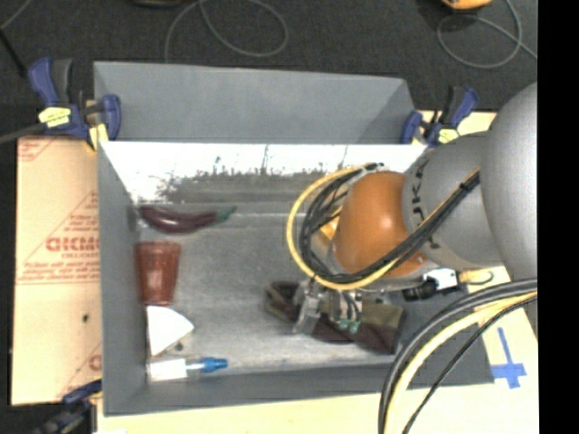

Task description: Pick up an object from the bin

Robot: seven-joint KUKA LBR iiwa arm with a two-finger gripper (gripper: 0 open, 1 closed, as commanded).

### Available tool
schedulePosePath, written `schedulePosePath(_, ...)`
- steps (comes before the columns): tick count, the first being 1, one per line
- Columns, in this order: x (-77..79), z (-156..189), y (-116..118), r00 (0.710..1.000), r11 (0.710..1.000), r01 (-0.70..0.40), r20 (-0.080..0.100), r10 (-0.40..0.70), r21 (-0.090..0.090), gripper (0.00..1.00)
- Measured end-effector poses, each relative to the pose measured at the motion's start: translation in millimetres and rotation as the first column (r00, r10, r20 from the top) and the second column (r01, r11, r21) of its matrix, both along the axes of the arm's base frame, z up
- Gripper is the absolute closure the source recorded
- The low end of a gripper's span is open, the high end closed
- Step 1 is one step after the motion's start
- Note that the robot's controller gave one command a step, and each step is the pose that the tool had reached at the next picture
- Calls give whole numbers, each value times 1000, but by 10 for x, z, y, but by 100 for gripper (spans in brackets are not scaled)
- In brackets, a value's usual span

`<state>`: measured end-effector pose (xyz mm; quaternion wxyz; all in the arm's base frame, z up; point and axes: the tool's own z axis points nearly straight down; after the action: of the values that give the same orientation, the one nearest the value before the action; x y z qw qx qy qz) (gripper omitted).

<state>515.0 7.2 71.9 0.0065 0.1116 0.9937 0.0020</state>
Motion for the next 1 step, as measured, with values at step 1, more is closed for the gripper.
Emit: schedulePosePath(1,-16,50,-1,1000,1000,0,-5,0,0,100)
